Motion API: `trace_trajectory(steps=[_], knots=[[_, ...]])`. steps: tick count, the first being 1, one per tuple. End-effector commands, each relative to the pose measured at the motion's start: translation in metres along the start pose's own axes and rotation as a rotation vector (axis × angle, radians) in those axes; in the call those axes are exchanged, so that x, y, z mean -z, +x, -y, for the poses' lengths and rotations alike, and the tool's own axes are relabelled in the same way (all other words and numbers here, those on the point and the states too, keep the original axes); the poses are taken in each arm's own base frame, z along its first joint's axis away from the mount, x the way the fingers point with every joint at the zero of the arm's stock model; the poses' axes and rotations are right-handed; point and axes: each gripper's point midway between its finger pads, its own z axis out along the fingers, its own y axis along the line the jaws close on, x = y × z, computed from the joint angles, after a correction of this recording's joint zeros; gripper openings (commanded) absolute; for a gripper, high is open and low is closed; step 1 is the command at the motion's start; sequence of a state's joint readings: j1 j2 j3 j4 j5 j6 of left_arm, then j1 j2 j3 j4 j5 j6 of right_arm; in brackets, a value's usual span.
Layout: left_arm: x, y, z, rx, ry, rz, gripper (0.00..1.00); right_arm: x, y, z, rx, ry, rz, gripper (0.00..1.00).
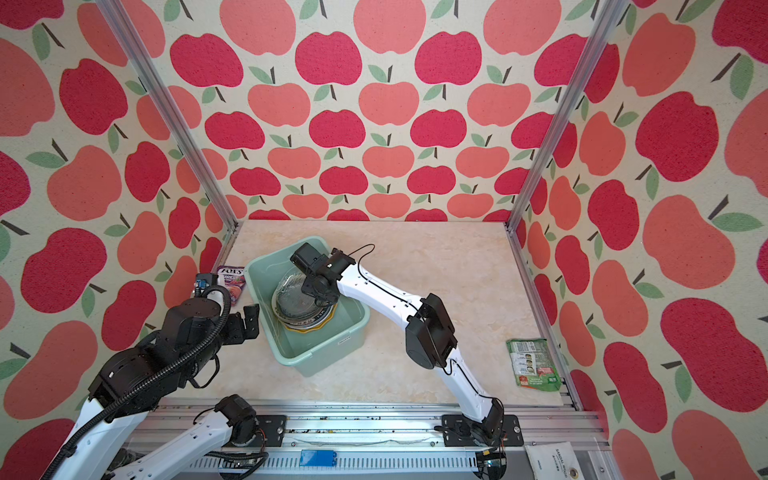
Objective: Place the plates into the plastic bin on the countertop
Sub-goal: 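Lower the clear plate onto the stacked plates in the bin with the right gripper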
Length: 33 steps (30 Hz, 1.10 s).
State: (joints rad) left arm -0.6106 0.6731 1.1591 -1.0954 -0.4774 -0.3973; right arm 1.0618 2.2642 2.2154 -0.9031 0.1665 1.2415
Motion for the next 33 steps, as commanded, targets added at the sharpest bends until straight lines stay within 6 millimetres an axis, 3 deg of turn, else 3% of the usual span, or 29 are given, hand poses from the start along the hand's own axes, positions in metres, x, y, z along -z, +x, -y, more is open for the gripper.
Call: trace_trajectory(steps=[1,7,15,22,28,33], knots=[[-0.002,0.0,0.002,-0.017,0.008,0.005,0.99,-0.016,0.011,-0.003,-0.021,-0.009,-0.064,0.1],[-0.002,-0.003,0.001,-0.016,0.006,0.015,0.99,-0.017,0.012,-0.005,-0.015,-0.011,-0.068,0.19],[-0.002,-0.008,0.003,-0.011,0.011,0.023,0.99,-0.015,0.015,-0.007,-0.008,-0.026,-0.082,0.21],[0.001,-0.009,0.001,-0.008,0.009,0.028,0.99,-0.008,0.028,-0.005,0.033,-0.022,-0.117,0.38],[0.002,-0.01,0.0,-0.007,0.007,0.029,0.99,0.012,0.025,-0.006,0.079,-0.036,-0.08,0.44],[0.002,-0.01,0.001,-0.003,0.013,0.03,0.99,0.034,0.013,-0.021,0.145,-0.09,-0.033,0.47]])
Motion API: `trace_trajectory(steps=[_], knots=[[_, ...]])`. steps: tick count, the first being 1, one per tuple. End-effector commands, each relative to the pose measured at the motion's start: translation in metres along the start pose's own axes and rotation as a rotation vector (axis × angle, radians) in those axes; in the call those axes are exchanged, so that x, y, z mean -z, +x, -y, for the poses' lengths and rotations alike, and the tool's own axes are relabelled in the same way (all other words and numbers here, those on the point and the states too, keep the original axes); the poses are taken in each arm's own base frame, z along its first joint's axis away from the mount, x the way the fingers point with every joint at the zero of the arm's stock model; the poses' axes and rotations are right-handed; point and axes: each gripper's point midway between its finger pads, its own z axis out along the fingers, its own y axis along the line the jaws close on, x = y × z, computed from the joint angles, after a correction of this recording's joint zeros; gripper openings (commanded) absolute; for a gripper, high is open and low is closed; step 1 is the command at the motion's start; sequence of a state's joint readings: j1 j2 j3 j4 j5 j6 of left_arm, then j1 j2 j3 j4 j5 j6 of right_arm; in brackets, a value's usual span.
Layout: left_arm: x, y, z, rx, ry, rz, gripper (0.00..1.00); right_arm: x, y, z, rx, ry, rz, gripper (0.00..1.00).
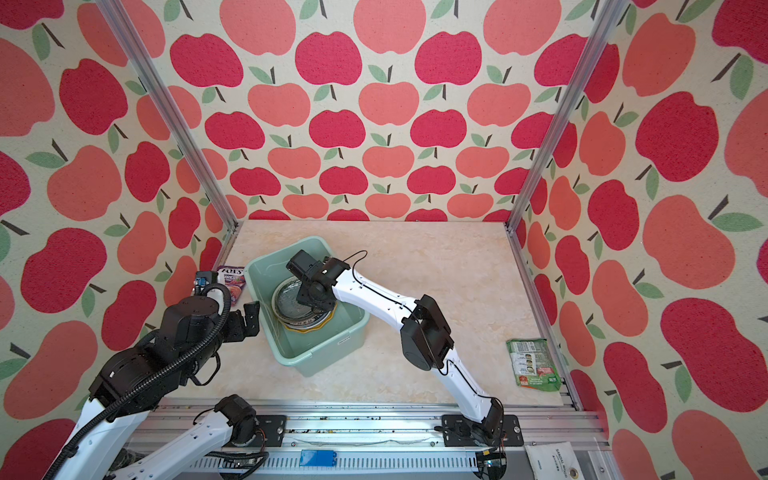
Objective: Place the plates into the plastic bin on the countertop
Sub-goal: 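Lower the clear plate onto the stacked plates in the bin with the right gripper, then open the right gripper and raise it out of the bin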
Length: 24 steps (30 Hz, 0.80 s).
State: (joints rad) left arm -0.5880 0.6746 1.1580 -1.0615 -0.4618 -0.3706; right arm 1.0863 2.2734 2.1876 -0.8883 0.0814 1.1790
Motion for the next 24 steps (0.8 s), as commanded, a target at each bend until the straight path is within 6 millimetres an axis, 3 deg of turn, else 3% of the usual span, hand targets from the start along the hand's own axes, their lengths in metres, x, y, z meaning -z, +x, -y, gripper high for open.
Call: trace_trajectory(steps=[1,7,10,15,21,24], knots=[[0.003,-0.005,0.0,-0.002,0.006,0.011,0.99,0.051,-0.016,-0.024,0.095,-0.086,0.074,0.47],[0.006,-0.006,-0.002,-0.008,0.007,0.018,0.99,0.109,-0.023,-0.058,0.385,-0.209,0.148,0.5],[0.008,-0.008,-0.001,-0.007,0.019,0.032,0.99,0.135,-0.026,-0.057,0.532,-0.212,0.177,0.54],[0.014,-0.019,0.012,0.028,0.11,0.091,0.99,0.157,-0.045,-0.026,0.661,-0.123,0.18,0.62],[0.015,-0.022,0.024,0.057,0.177,0.094,0.99,0.152,-0.069,0.019,0.691,-0.009,0.122,0.67],[0.014,-0.022,0.025,0.058,0.176,0.086,0.99,0.14,-0.075,0.037,0.693,0.032,0.071,0.68]])
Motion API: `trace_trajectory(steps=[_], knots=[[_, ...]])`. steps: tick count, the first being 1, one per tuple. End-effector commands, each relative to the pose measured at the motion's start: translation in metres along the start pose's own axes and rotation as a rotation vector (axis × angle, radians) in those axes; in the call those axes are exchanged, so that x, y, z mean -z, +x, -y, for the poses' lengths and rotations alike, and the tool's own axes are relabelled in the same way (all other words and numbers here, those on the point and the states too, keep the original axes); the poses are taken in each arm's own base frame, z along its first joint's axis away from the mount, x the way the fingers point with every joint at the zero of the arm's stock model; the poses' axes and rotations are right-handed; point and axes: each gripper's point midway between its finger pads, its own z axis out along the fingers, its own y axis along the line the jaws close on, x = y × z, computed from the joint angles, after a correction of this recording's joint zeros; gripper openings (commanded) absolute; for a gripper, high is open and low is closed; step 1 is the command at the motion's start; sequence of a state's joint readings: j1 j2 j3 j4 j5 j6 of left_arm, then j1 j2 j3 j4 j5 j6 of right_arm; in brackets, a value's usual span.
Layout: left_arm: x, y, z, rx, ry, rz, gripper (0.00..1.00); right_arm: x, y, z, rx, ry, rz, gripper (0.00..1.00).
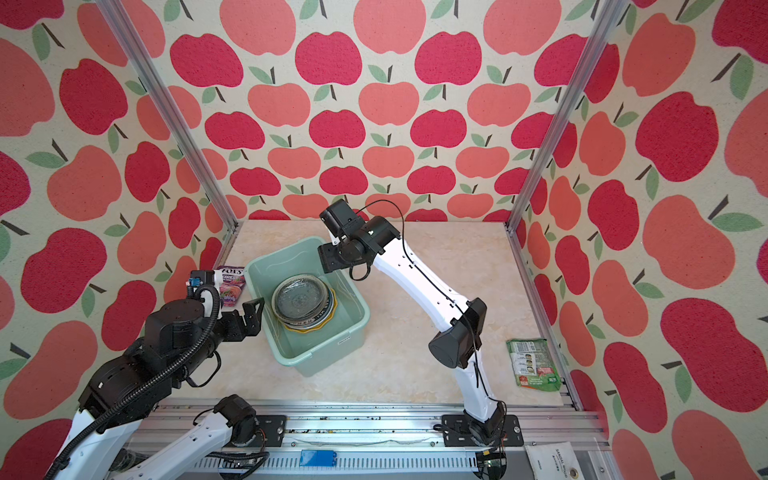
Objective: Place the plates into the plastic bin on the countertop
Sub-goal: 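Open the right gripper and raise it out of the bin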
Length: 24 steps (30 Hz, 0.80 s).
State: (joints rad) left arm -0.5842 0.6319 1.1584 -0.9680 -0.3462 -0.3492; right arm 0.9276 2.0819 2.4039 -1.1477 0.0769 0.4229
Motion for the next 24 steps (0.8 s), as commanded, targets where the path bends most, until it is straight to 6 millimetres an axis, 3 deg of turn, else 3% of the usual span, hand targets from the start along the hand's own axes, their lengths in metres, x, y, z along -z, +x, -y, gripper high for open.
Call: trace_trajectory(steps=[1,8,13,19,24], knots=[[-0.001,-0.006,0.006,0.017,0.026,0.007,0.99,-0.012,0.026,0.017,0.071,0.029,-0.131,0.68],[-0.008,-0.008,0.013,0.012,0.034,-0.011,0.99,-0.046,0.044,0.033,0.081,0.055,-0.226,0.67],[-0.009,-0.01,0.016,0.015,0.047,-0.016,0.99,-0.069,0.055,0.037,0.049,0.051,-0.281,0.6],[-0.003,-0.009,0.014,0.038,0.052,-0.019,0.99,-0.079,0.059,0.041,0.013,0.065,-0.29,0.39],[0.004,-0.008,0.011,0.048,0.052,-0.019,0.99,-0.072,0.062,0.048,-0.007,0.102,-0.279,0.17]])
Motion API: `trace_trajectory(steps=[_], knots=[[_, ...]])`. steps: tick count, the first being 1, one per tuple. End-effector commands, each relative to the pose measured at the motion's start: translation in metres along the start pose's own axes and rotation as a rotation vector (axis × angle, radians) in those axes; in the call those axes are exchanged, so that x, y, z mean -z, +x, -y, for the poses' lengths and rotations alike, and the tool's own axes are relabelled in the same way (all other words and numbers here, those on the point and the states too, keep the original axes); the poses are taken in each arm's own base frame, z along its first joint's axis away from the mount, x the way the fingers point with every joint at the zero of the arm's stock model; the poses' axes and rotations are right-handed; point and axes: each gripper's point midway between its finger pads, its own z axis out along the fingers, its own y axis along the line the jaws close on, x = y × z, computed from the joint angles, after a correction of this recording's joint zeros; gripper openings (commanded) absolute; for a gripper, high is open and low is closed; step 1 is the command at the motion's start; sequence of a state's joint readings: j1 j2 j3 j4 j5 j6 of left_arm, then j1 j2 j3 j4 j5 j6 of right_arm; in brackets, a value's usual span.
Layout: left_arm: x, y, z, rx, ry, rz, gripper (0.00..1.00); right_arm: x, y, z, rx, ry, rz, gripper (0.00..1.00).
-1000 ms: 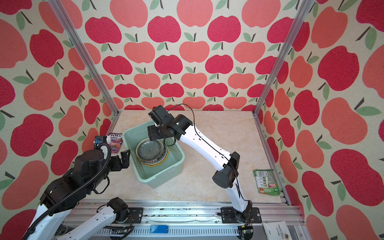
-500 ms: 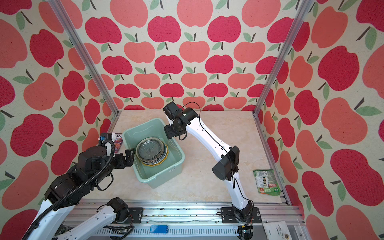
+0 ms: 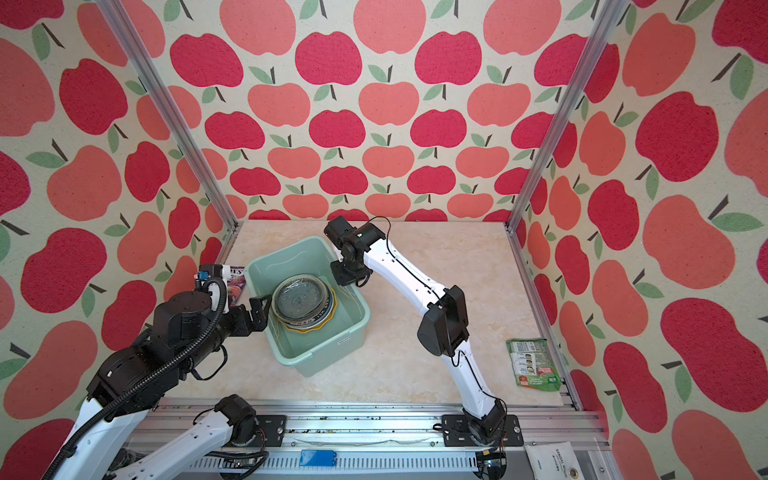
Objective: Place the plates into the plastic bin on the countertop
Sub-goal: 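Open the right gripper and raise it out of the bin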
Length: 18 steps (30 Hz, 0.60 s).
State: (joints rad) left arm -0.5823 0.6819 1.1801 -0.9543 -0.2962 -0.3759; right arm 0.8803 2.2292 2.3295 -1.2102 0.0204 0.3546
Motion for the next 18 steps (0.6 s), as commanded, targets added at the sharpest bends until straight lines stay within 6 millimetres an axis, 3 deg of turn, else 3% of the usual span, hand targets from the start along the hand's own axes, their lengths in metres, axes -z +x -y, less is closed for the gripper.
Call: trace_trajectory(steps=[1,4,11,18], knots=[[0.013,-0.004,-0.003,0.025,0.01,0.011,0.99,0.01,0.007,0.014,-0.043,0.04,0.003,0.14],[0.017,-0.005,-0.002,0.03,0.019,0.009,0.99,0.019,0.012,0.02,-0.074,0.056,0.017,0.07],[0.022,-0.005,0.0,0.048,0.04,0.001,0.99,0.049,0.031,0.045,-0.158,0.129,0.065,0.05],[0.021,-0.01,0.005,0.069,0.057,0.013,0.99,0.078,0.075,0.081,-0.262,0.177,0.087,0.05]])
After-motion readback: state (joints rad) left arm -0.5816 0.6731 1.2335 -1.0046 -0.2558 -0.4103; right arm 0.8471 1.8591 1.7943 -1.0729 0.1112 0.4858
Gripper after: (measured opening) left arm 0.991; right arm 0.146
